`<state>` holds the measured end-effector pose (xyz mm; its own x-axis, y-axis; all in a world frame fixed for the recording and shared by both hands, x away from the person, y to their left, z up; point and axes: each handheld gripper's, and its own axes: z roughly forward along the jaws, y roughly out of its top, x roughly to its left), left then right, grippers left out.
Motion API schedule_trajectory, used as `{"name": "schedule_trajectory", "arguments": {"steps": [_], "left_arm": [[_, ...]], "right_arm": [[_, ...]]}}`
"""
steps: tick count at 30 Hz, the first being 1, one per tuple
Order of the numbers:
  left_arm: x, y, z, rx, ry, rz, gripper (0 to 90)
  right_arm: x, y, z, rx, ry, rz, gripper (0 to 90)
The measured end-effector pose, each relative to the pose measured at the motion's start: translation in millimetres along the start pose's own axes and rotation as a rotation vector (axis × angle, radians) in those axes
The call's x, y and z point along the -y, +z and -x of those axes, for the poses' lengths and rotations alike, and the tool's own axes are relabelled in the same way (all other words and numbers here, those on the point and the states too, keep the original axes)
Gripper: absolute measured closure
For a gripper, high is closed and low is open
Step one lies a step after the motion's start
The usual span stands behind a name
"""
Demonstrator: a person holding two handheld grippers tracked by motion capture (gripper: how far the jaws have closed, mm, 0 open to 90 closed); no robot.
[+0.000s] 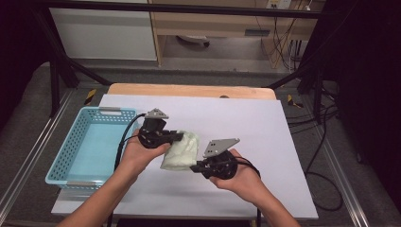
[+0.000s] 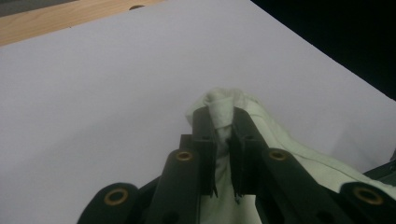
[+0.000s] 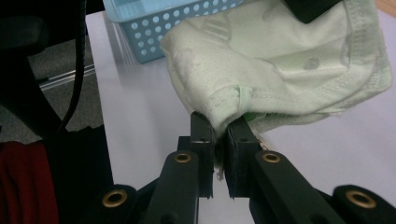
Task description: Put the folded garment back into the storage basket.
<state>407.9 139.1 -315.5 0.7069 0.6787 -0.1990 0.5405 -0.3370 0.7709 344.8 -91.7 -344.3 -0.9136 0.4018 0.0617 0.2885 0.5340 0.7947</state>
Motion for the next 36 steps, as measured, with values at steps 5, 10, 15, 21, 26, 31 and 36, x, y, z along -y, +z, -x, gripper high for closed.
{"name": "schedule_trajectory", "arguments": {"steps": [5, 10, 15, 21, 26, 31, 36], "left_arm": [[-4.2, -8.6, -4.8, -0.008, -0.009, 0.015, 82.4], [-9.6, -18.1, -10.1, -0.014, -0.014, 0.026, 82.3], [-12.2, -25.7, -17.8, -0.014, -0.021, 0.033, 82.3], [-13.8, -35.0, -25.3, -0.024, -0.031, 0.046, 82.3], [-15.2, -41.5, -30.2, -0.037, -0.029, 0.047, 82.2], [-15.8, -47.8, -33.5, -0.051, -0.025, 0.046, 82.2], [-15.4, -53.0, -36.7, -0.062, -0.024, 0.045, 82.1]], "right_arm": [[-8.8, 1.9, 1.5, -0.006, -0.004, 0.013, 84.0], [-18.6, 5.9, 3.0, -0.013, -0.009, 0.021, 84.0], [-29.2, 9.3, 3.8, -0.018, -0.023, 0.019, 84.0], [-40.0, 13.6, 5.6, -0.027, -0.036, 0.025, 84.0], [-47.7, 18.2, 6.9, -0.036, -0.051, 0.026, 84.0], [-53.1, 22.3, 7.7, -0.047, -0.055, 0.03, 84.0], [-58.1, 25.5, 8.3, -0.057, -0.062, 0.03, 84.0]]}}
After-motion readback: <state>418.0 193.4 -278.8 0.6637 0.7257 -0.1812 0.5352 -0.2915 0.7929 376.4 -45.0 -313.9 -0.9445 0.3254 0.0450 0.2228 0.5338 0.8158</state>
